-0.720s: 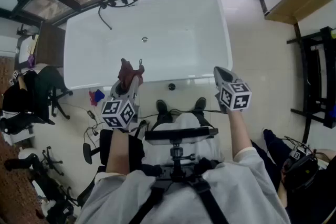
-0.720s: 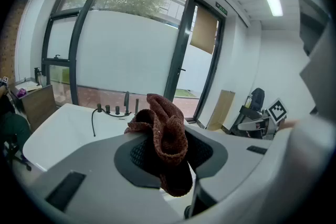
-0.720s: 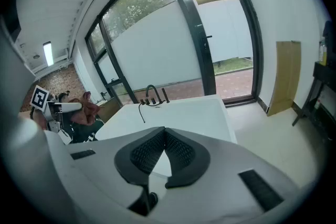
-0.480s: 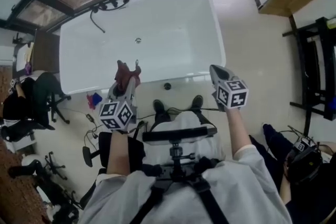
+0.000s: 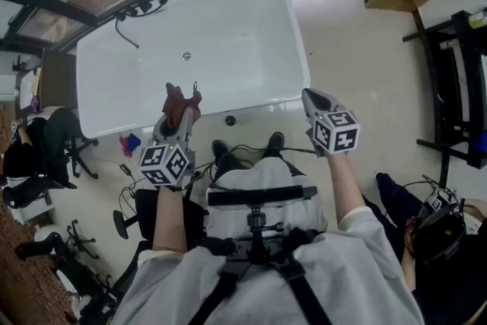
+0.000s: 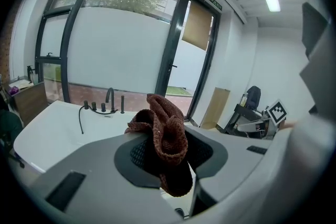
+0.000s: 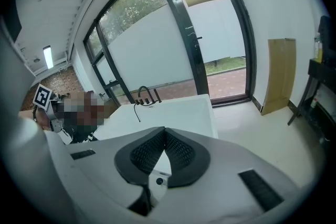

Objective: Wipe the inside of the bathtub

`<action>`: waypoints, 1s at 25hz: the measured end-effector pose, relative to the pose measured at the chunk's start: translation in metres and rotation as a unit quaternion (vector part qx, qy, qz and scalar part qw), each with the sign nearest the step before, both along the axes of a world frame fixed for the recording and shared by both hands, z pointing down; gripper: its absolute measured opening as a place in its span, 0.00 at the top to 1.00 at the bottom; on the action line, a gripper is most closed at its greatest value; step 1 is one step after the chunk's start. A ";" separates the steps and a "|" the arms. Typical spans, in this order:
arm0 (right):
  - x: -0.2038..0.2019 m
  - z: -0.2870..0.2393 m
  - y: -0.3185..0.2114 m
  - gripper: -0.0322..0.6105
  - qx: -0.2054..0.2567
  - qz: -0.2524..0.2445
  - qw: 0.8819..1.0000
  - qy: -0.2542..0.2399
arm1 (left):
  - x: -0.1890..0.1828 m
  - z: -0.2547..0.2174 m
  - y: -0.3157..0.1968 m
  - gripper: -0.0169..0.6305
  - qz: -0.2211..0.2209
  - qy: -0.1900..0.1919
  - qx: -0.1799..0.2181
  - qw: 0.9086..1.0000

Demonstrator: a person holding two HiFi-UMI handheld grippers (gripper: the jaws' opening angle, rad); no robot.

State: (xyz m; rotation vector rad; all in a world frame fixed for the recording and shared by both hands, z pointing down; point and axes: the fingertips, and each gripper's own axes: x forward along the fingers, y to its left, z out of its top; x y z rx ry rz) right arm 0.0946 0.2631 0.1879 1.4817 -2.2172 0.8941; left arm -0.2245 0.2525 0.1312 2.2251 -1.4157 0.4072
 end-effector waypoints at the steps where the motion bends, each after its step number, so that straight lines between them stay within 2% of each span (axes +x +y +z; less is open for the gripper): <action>1: 0.005 0.000 0.001 0.94 0.001 0.000 1.000 0.000 | 0.006 -0.001 -0.001 0.79 0.002 -0.001 0.001 1.000; 10: 0.033 -0.003 -0.008 0.94 0.009 0.004 1.000 -0.006 | 0.049 -0.010 -0.010 0.79 0.029 -0.009 0.010 0.999; 20: 0.029 -0.003 -0.028 0.94 0.007 -0.012 1.000 -0.008 | 0.082 -0.002 -0.038 0.79 0.050 -0.004 0.001 0.999; 25: 0.012 0.000 -0.051 0.94 0.000 -0.036 0.999 -0.001 | 0.087 -0.002 -0.063 0.79 0.061 -0.008 0.001 0.998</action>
